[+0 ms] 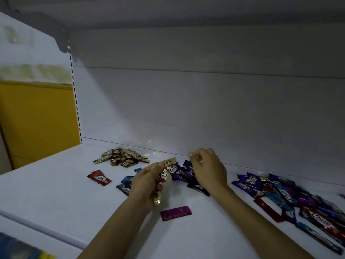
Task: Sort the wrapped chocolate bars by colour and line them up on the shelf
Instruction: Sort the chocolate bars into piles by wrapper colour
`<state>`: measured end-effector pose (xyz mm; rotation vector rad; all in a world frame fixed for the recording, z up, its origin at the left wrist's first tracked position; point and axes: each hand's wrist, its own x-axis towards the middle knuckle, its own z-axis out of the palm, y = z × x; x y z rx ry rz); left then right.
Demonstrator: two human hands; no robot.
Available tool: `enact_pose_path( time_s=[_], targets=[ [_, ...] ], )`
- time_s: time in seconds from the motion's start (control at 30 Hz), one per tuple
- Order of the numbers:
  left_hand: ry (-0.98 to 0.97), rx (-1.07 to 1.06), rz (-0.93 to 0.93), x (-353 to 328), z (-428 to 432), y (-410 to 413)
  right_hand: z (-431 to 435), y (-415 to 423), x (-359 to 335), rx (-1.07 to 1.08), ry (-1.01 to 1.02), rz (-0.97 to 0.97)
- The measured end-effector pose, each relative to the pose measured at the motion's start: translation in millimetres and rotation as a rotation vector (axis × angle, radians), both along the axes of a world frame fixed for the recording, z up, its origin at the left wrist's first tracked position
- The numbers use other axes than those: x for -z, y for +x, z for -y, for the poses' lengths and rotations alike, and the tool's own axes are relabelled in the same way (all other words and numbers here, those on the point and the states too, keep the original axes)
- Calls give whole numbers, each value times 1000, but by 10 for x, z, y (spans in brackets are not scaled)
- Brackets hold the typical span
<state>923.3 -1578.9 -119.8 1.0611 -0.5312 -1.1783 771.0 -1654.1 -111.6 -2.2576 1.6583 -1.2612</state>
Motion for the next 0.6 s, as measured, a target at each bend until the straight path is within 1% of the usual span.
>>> enact_pose_path(
  time_s=[0.03, 0.07, 0.13, 0.17, 0.2, 0.23, 0.3, 0.37, 0.43, 0.5, 0.6],
  targets=[
    [-18, -12, 49, -4, -8, 26, -57, 69, -21, -88, 32, 55],
    [-39, -23, 88, -12, -25, 57, -131, 144, -51, -218, 121, 169],
    [-93, -20, 123, -27, -72, 145, -272, 304, -114, -504, 362, 412],
    [-122, -8, 118, -32, -101, 202, -309, 379, -126, -598, 432, 464],
    [-142, 3, 113, -38, -137, 264, -331, 450, -141, -654, 454, 474],
    [-146, 8, 127, -42, -172, 340, -337, 522, -158, -682, 458, 470],
    [-119, -2, 235, -37, -234, 510, -334, 668, -192, -673, 488, 466],
    [-106, -35, 361, -12, -291, 695, -313, 836, -204, -669, 555, 483],
    [-103, -95, 425, 41, -337, 887, -300, 1028, -198, -686, 636, 521],
    [-108, -158, 413, 123, -386, 1057, -259, 1223, -176, -657, 707, 587],
    [-172, -190, 292, 210, -443, 1175, -85, 1469, -202, -511, 761, 654]
  ],
)
